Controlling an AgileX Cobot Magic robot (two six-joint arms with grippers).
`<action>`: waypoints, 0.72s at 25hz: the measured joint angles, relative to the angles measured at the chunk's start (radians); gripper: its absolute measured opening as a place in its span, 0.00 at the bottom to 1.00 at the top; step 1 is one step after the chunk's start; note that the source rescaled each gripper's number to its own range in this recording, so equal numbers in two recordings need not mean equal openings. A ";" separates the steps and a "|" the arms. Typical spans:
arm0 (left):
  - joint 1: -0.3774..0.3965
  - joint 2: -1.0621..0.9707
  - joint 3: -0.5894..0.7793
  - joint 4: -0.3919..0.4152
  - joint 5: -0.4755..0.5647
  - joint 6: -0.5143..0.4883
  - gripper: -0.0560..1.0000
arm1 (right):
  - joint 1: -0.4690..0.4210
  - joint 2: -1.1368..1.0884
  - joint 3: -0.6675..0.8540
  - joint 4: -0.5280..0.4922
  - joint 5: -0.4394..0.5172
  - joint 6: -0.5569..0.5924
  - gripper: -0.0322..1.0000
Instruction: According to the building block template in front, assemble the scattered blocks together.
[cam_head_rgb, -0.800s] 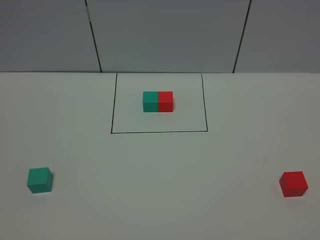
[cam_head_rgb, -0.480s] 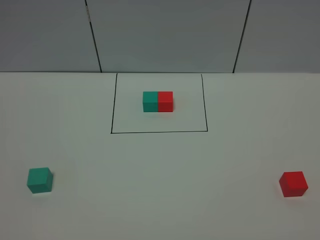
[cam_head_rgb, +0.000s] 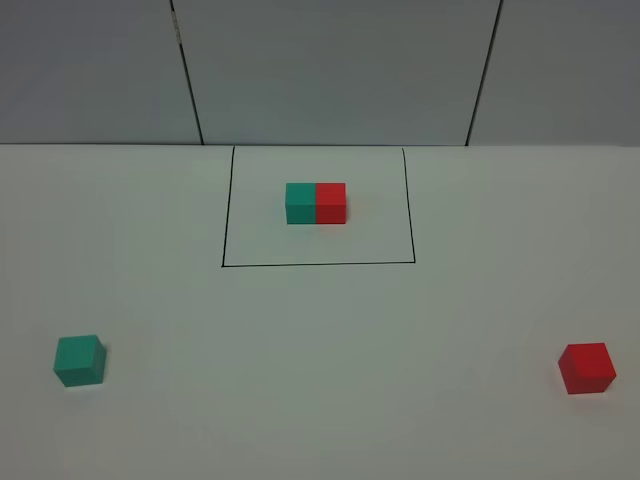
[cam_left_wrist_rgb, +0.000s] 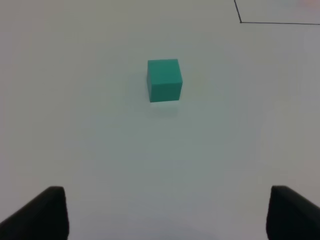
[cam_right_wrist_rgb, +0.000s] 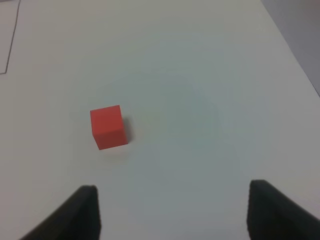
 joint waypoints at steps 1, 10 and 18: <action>0.000 0.000 0.000 0.000 0.000 0.000 0.81 | 0.000 0.000 0.000 0.000 0.000 0.000 0.59; 0.000 0.000 0.000 0.000 0.000 0.000 0.81 | 0.000 0.000 0.000 0.000 0.000 0.000 0.59; 0.000 0.000 0.000 0.000 0.000 0.000 0.81 | 0.000 0.000 0.000 0.000 0.000 0.000 0.59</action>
